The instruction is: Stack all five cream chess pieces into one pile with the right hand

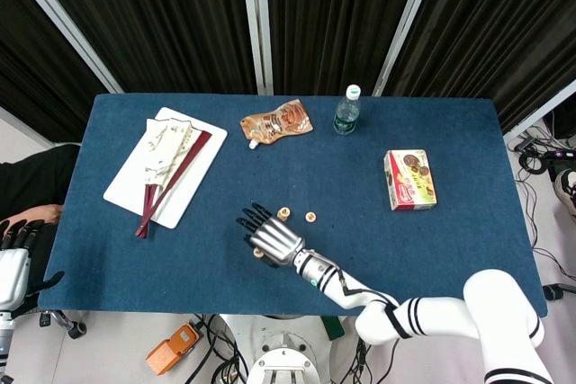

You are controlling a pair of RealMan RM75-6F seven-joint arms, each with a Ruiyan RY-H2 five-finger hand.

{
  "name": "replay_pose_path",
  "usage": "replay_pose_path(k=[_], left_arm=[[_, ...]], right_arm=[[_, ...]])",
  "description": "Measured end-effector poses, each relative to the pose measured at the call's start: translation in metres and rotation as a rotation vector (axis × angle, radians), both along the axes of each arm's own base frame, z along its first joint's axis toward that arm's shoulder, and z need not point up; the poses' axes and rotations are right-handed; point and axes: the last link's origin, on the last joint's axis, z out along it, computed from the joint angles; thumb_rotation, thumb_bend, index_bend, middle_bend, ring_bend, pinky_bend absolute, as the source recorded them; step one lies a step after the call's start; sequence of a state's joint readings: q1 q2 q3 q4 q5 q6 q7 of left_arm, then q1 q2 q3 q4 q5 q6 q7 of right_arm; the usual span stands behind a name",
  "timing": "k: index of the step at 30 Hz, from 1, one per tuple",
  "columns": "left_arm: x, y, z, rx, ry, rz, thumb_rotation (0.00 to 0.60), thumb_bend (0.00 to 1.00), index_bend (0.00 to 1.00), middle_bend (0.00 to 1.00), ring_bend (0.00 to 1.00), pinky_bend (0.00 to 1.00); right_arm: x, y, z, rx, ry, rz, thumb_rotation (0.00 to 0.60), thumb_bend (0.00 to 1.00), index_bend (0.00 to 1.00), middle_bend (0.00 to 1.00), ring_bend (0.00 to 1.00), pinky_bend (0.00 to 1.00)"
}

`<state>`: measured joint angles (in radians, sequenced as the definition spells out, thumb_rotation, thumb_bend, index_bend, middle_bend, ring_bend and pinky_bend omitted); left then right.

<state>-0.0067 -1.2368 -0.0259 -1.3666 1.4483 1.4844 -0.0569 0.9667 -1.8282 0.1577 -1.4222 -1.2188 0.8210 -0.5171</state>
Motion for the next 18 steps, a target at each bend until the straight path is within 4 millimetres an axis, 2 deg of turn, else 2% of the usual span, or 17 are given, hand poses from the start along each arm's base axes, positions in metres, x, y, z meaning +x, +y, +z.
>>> replay_pose_path(k=[3, 8, 18], left_arm=[[0.001, 0.0, 0.0, 0.0, -0.002, -0.003, 0.6, 0.03, 0.2, 0.17, 0.1, 0.0], [0.001, 0.001, -0.002, -0.004, -0.002, -0.004, 0.6, 0.03, 0.2, 0.17, 0.1, 0.0], [0.002, 0.002, -0.001, -0.006, 0.003, -0.002, 0.6, 0.03, 0.2, 0.17, 0.1, 0.0]], right_arm=[[-0.001, -0.016, 0.013, -0.046, -0.018, -0.034, 0.6, 0.48, 0.57, 0.18, 0.08, 0.07], [-0.009, -0.035, 0.022, -0.091, -0.016, -0.095, 0.6, 0.48, 0.55, 0.18, 0.08, 0.07], [-0.024, -0.055, 0.019, -0.133, 0.031, -0.154, 0.6, 0.48, 0.54, 0.18, 0.08, 0.07]])
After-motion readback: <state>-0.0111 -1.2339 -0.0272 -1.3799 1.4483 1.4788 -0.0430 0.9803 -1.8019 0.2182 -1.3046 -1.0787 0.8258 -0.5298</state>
